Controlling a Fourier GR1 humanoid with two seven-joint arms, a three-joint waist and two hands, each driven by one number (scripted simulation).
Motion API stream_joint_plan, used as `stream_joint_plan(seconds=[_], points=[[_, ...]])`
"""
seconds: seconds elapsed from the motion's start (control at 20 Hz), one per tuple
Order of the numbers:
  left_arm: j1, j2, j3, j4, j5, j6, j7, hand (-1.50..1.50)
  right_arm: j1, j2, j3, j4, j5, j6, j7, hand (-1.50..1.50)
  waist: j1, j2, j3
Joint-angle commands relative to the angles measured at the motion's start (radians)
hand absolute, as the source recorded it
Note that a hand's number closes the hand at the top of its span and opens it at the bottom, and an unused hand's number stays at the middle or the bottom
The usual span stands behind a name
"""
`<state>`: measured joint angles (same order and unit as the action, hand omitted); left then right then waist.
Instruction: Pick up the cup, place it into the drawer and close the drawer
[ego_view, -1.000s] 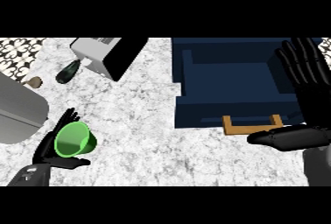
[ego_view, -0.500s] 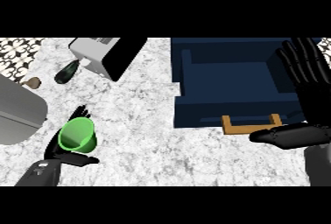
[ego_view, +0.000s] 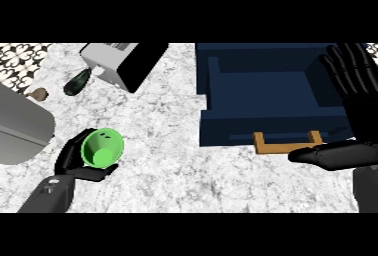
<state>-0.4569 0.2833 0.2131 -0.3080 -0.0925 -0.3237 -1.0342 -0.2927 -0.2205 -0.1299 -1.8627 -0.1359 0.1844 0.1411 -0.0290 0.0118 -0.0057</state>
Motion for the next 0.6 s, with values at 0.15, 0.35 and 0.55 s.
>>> stream_joint_plan(seconds=[0.15, 0.35, 0.55], points=[[-0.033, -0.047, 0.03, -0.044, 0.059, -0.146, -0.168, 1.5, 0.033, -0.015, -0.034, 0.021, -0.031, 0.031, -0.035, -1.5, 0.003, -0.004, 0.002], [-0.058, -0.098, 0.121, -0.046, 0.14, 0.022, -0.159, 1.5, -0.047, -0.009, -0.023, 0.042, -0.015, -0.004, 0.012, -1.5, 0.013, -0.001, 0.002], [-0.091, -0.179, 0.142, -0.089, 0.159, 0.15, -0.147, 1.5, 0.068, 0.023, 0.022, -0.061, 0.02, -0.01, 0.004, -1.5, 0.008, -0.01, 0.004]])
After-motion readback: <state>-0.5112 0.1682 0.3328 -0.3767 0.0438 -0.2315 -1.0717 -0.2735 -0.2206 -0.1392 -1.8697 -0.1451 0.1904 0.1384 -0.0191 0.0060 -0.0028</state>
